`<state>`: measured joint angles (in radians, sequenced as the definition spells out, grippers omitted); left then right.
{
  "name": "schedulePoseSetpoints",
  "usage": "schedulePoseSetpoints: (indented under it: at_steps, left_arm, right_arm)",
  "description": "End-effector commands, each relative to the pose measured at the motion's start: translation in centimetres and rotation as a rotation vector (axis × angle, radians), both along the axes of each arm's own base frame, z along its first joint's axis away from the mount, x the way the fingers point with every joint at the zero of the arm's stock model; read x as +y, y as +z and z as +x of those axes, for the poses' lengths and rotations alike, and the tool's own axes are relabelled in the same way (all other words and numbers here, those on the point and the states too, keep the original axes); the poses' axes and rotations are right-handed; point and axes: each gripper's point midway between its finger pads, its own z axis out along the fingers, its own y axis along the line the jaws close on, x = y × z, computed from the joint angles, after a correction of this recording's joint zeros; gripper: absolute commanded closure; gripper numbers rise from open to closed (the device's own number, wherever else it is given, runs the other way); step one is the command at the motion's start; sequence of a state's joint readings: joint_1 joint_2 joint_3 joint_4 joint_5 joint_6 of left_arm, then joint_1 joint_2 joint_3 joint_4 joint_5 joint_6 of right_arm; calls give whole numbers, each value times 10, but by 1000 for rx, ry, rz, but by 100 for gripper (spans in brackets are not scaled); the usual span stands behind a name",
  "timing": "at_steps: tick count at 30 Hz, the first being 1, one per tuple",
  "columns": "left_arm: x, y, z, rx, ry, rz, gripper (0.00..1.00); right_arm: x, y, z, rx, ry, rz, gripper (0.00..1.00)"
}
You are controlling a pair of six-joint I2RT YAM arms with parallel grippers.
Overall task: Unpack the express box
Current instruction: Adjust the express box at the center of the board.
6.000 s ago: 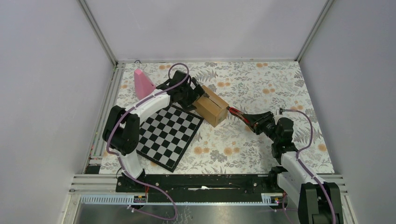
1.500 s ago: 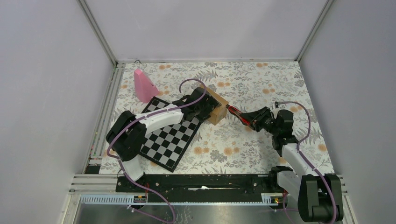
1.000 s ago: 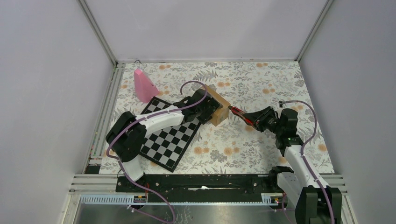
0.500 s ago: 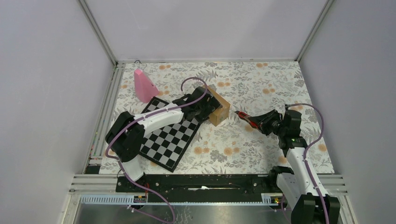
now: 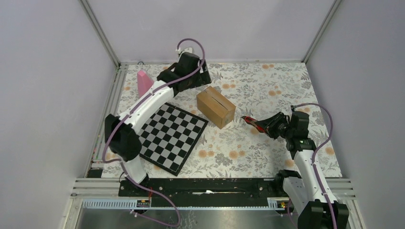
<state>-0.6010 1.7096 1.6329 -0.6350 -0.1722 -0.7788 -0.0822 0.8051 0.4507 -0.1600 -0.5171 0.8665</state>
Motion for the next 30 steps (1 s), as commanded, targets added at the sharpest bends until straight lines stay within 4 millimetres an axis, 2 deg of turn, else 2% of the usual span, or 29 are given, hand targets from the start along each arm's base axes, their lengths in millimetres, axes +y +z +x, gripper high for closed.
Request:
schedulePoseSetpoints:
  at_steps: [1,3,6,9,13,18,22,24,27,30]
  left_arm:
    - [2,-24,33,-85,-285,306,18]
    - [-4,-37,39,-93,-391,339,22]
    - [-11,-49,42,-101,-485,342,23]
    - [-6,-58,48,-95,-490,361,23]
    - [0,-66,54,-85,-474,302,30]
    - [11,-69,55,-96,-489,167,39]
    - [24,-88,55,-48,-488,61,52]
    - [29,-93,55,-29,-484,-3,55]
    - [31,-92,54,-33,-502,-158,57]
    - [38,-99,58,18,-475,-291,67]
  right_arm:
    - [0,33,11,-91,25,-26,100]
    - [0,37,11,-97,31,-21,100]
    - [1,40,11,-99,41,-24,100]
    - [1,43,10,-103,42,-33,100]
    - [1,43,9,-102,42,-32,100]
    - [1,41,8,-101,39,-28,100]
    - [1,44,11,-112,36,-20,100]
    - [1,47,13,-121,35,-17,100]
    - [2,51,18,-134,33,-5,100]
    - [3,55,23,-145,32,8,100]
